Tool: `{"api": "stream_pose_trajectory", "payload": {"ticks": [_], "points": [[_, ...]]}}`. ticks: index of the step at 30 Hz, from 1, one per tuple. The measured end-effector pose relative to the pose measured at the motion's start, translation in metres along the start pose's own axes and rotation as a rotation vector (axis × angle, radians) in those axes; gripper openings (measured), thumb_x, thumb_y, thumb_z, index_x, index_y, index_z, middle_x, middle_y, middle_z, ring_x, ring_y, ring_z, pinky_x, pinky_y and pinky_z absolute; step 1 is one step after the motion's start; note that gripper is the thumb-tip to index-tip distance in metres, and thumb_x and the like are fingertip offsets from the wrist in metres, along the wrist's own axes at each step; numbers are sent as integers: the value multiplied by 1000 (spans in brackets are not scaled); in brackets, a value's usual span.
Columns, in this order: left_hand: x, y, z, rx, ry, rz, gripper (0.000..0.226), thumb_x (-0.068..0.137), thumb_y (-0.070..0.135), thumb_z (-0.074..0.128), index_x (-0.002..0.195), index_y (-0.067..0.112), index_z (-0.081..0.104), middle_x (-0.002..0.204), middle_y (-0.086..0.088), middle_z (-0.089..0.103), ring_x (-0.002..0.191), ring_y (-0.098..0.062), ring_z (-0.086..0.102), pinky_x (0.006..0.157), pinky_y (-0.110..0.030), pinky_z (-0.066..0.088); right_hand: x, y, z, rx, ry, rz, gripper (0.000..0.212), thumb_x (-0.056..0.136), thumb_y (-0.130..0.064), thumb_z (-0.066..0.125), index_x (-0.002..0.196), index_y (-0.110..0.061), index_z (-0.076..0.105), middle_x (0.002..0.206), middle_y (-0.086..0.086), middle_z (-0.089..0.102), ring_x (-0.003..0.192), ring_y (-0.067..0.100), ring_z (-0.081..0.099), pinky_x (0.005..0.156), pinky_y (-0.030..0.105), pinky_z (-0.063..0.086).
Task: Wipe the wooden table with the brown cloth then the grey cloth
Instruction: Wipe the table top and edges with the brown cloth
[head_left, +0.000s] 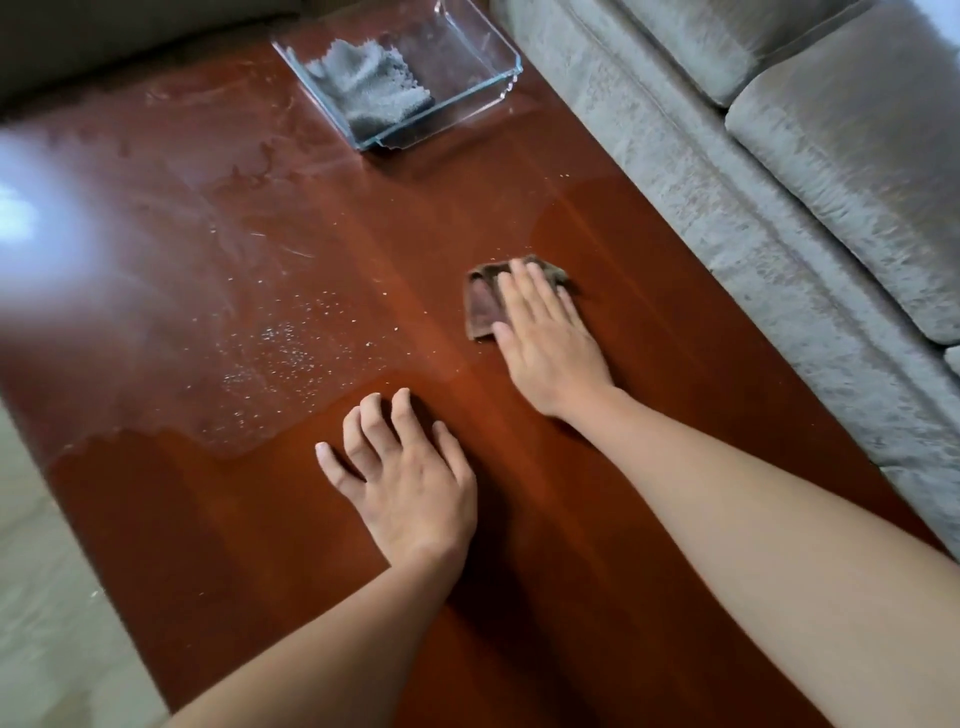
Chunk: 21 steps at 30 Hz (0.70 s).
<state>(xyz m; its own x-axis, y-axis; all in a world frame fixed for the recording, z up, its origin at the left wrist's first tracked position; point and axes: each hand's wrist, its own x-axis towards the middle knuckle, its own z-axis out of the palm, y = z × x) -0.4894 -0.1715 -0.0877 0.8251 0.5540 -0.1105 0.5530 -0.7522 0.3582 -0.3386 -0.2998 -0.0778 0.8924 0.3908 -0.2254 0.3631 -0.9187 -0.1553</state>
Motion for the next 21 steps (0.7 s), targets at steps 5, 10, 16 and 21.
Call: {"api": "stream_pose_trajectory", "payload": {"ticks": [5,10,16,21], "points": [[0,-42,-31,-273,28,48,44,97,33,49,138,16,55,145,-6,51,140,-28,41,122,-51,26,-42,53,-1,-87,3,242,71,105,-50,4,168,-17,3,174,9,-14,160,21,-17,131,44,-5],[32,-146,-62,-26,122,-195,50,98,37,43,143,15,45,156,-11,39,146,-33,30,119,-58,21,-26,32,4,-49,27,305,79,101,-53,6,167,-10,2,174,15,-10,161,28,-12,131,48,-3],[66,-168,-73,-211,98,-548,68,107,54,28,164,21,11,174,-7,9,156,-38,19,118,-65,25,8,-77,19,-42,17,62,81,103,-56,8,166,-6,6,174,18,-3,162,32,-7,130,48,-5],[79,-176,-93,-433,66,-711,67,107,61,13,166,29,13,172,-6,21,149,-42,36,119,-58,24,-32,-204,55,-8,-24,-272,77,105,-53,18,166,-7,14,174,17,3,162,33,-3,131,52,5]]}}
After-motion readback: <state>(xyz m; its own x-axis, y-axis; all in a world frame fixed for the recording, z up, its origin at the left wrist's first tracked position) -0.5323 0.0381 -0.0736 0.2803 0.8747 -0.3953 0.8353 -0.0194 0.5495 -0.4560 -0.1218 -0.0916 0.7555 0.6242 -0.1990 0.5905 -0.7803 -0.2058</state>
